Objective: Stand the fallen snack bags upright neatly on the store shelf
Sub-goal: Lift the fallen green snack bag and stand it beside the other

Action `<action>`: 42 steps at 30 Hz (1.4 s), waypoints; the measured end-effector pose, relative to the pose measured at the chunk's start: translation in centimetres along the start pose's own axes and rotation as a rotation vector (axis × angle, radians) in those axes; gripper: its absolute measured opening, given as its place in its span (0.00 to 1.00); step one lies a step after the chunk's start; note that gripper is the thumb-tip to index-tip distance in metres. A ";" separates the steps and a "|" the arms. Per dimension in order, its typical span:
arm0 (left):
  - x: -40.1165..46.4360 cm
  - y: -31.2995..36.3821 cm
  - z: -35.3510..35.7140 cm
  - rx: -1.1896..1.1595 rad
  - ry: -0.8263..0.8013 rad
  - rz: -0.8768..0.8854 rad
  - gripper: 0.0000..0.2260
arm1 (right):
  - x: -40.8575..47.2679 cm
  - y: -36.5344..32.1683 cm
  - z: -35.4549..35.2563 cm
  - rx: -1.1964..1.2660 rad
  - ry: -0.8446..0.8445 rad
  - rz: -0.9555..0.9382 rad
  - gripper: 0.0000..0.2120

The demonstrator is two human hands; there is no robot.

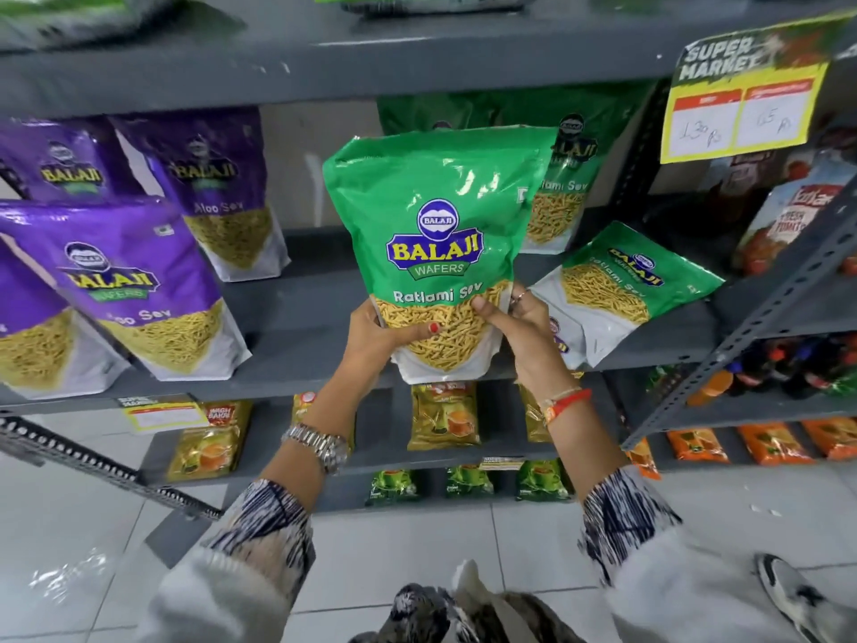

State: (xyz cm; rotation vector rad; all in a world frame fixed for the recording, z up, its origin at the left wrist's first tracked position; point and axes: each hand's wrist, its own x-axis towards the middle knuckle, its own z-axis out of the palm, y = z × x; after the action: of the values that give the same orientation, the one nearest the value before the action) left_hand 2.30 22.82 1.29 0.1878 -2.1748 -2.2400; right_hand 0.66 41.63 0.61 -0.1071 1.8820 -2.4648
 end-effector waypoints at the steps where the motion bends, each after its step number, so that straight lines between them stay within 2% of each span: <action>1: 0.9 -0.1 0.0 -0.006 0.009 -0.004 0.24 | 1.0 0.1 0.1 -0.007 -0.002 -0.002 0.11; 12: 8.2 -2.7 -0.5 0.068 -0.048 0.026 0.21 | 5.7 2.0 0.1 -0.106 0.032 0.042 0.22; 16: 9.0 -3.0 -0.6 0.055 -0.078 0.054 0.25 | 5.6 1.9 0.8 -0.111 0.063 0.038 0.24; 20: 8.8 -1.9 -1.0 0.068 -0.014 0.064 0.29 | 4.5 0.3 1.3 -0.089 0.125 -0.024 0.29; 22: 8.3 -1.5 0.2 0.043 0.019 0.103 0.33 | 3.5 -0.6 -0.8 -0.037 0.273 -0.041 0.25; 24: 6.4 -1.9 2.7 -0.001 0.163 0.184 0.35 | 2.2 -1.7 -3.8 0.022 0.483 -0.144 0.20; 26: 3.8 -2.4 4.3 -0.019 0.416 0.306 0.28 | 1.5 -1.4 -5.7 0.057 0.722 -0.241 0.14; 28: 1.5 -3.2 5.8 0.007 0.535 0.409 0.22 | 1.3 -0.6 -6.8 0.063 0.922 -0.263 0.10; 29: 0.8 -3.7 7.1 0.019 0.506 0.444 0.20 | 1.5 -0.1 -7.4 0.059 0.996 -0.247 0.11; 31: 0.1 -3.3 11.0 0.041 0.315 0.502 0.13 | 2.0 0.2 -9.7 0.064 1.089 -0.172 0.13; 33: 1.7 -3.1 14.3 0.199 0.091 0.518 0.07 | 2.5 0.2 -11.5 0.076 1.088 -0.010 0.12; 34: 3.2 -3.1 15.6 0.292 0.004 0.487 0.07 | 2.8 0.5 -12.2 0.056 1.069 0.104 0.17; 36: 6.9 -2.9 17.6 0.448 -0.071 0.392 0.13 | 2.9 1.3 -13.1 0.064 0.984 0.241 0.32; 37: 8.9 -2.8 18.2 0.528 -0.077 0.335 0.15 | 3.0 2.0 -13.7 0.058 0.931 0.274 0.36; 40: 13.1 -1.7 19.0 0.765 -0.224 0.087 0.19 | 3.7 4.3 -15.6 -0.034 0.808 0.313 0.31; 42: 14.6 -1.2 19.0 0.708 -0.415 -0.057 0.23 | 3.2 3.3 -15.3 0.042 0.751 0.329 0.30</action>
State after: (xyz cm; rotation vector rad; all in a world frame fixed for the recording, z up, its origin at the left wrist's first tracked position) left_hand -13.89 40.40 -0.56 -0.2401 -3.1333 -1.5231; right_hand -3.76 55.25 -6.44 1.1743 1.8246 -2.4778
